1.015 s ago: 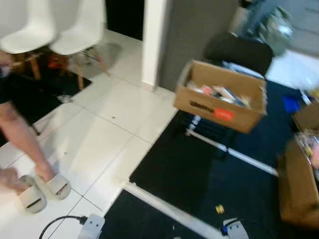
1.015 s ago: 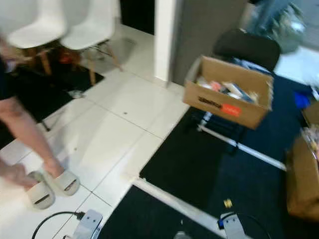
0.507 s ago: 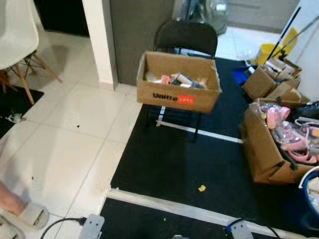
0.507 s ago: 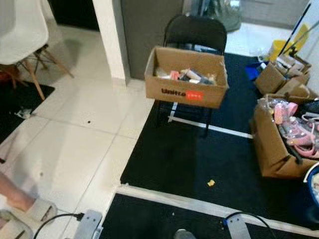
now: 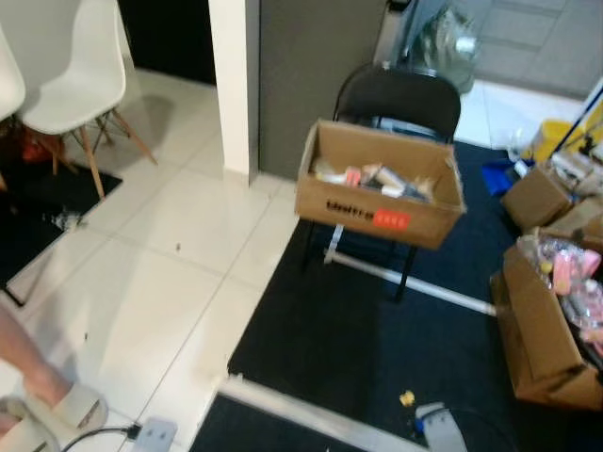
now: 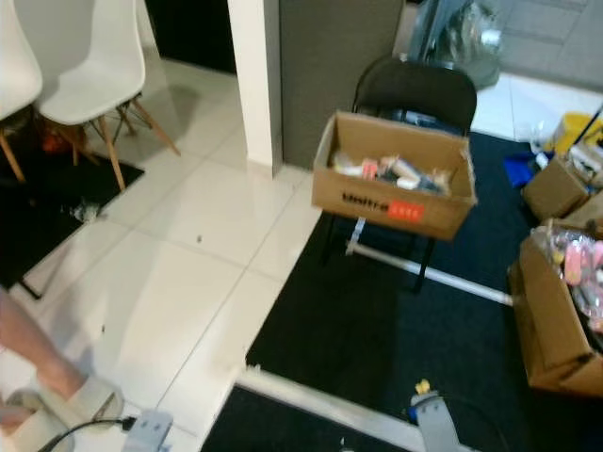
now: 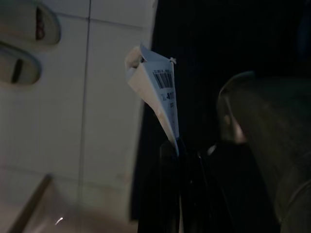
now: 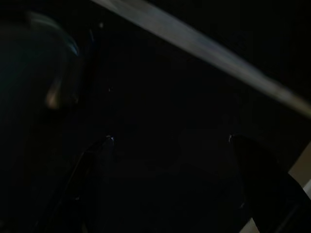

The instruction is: Picking trash to rubbish bin

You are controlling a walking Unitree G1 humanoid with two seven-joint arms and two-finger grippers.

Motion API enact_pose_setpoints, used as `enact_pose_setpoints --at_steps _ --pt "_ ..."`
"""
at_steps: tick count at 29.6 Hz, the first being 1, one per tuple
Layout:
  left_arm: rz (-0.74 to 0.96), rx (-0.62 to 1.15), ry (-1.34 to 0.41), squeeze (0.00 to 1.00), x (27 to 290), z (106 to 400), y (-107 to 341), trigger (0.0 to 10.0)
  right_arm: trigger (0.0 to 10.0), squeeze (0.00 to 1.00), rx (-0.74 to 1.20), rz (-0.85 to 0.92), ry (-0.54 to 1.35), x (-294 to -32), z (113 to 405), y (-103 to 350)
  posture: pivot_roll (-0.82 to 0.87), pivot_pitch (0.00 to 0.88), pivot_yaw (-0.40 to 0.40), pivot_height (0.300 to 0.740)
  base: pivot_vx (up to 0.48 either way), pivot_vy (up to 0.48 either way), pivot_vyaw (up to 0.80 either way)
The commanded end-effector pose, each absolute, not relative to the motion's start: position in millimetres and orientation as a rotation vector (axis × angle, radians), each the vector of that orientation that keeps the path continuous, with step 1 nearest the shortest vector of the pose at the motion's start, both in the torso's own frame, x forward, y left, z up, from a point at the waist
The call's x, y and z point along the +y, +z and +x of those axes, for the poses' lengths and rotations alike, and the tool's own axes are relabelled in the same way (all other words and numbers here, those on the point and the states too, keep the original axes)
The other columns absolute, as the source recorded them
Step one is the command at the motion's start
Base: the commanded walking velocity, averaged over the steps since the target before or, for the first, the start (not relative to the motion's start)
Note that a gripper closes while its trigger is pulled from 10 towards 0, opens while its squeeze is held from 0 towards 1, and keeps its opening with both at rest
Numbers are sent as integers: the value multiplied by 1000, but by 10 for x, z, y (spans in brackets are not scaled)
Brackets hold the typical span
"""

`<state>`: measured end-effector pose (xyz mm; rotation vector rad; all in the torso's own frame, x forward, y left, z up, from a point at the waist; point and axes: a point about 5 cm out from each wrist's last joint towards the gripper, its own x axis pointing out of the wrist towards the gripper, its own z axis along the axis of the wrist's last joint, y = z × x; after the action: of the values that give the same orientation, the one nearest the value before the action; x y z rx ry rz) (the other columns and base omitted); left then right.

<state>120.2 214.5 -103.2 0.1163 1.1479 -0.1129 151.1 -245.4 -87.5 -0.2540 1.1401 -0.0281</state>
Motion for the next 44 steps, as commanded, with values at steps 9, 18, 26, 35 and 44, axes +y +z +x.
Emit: enact_pose_setpoints --at_steps 9,18,26,35,44 --pt "104 1159 -156 0 2037 1198 -1053 10000 10000 0 1194 -259 -57 -2578 1344 -901 -18 119 3 740 347 0 -789" --pt "101 1157 -150 0 2039 1199 -1052 10000 10000 0 1201 -262 -53 -2583 1311 -911 -18 119 3 740 343 0 -788" --pt "52 1103 -58 0 2060 1215 -1040 10000 10000 0 1185 -258 -47 -2511 1349 -919 -16 125 4 740 337 0 -591" --pt "128 579 21 0 2492 2428 -251 10000 10000 0 1184 -276 -29 -2465 1375 -924 -6 131 0 740 333 0 0" --pt "269 -109 -207 0 2320 3500 1372 10000 10000 0 1187 -294 -20 -2480 1374 -920 15 134 -5 740 320 0 0"
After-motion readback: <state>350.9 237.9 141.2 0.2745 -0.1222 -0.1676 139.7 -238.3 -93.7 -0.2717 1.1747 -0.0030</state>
